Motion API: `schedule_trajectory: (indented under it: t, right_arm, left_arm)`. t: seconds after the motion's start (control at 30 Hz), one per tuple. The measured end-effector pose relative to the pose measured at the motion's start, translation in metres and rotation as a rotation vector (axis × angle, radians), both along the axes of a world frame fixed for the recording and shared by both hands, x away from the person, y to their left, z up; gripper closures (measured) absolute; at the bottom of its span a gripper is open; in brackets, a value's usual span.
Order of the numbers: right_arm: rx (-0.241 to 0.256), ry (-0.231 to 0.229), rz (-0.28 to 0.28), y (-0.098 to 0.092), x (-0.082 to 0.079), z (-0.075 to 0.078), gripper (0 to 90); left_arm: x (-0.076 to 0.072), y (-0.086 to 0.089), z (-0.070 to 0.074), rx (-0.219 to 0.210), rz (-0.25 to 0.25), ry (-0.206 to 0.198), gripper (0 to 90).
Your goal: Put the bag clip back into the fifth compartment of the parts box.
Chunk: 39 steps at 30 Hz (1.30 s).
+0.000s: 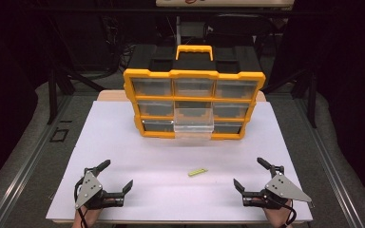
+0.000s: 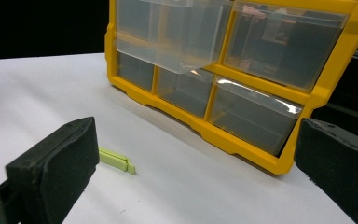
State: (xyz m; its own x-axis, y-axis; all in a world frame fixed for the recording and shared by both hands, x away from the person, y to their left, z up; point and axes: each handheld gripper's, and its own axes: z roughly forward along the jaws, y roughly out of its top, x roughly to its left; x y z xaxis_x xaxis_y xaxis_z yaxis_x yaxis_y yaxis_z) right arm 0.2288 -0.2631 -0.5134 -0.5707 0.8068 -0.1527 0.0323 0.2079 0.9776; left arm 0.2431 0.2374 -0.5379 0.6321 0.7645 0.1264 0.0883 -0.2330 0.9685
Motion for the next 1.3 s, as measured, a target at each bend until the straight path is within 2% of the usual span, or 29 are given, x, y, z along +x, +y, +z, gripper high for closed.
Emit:
schedule_trajectory:
  t: [0.33,0.53,0.73,0.83,1.0,1.17,1.3]
  right_arm:
    - [0.003,0.016,0.01,-0.001,0.006,-0.001,0.0]
    - [-0.009,0.02,0.02,0.001,0.01,-0.002,0.0]
    - [-0.01,0.029,0.022,0.001,0.011,-0.003,0.0]
    - [-0.018,0.039,0.031,0.002,0.013,-0.004,0.0]
    - [-0.028,0.048,0.039,0.004,0.013,-0.004,0.0]
    - [-0.03,0.05,0.037,0.004,0.014,-0.004,0.0]
    - [-0.032,0.057,0.038,0.003,0.015,-0.005,0.0]
  left_arm:
    - [0.001,-0.001,0.0,0.002,0.01,0.022,0.0]
    - [0.004,0.002,0.003,-0.004,0.023,0.012,0.0]
    - [0.008,-0.008,0.008,0.005,0.032,0.015,0.0]
    - [0.011,-0.017,0.01,0.024,0.012,0.016,0.0]
    - [0.019,-0.033,0.01,0.056,-0.032,0.052,0.0]
    - [0.024,-0.043,0.011,0.073,-0.054,0.068,0.0]
    - [0.029,-0.054,0.012,0.105,-0.083,0.097,0.0]
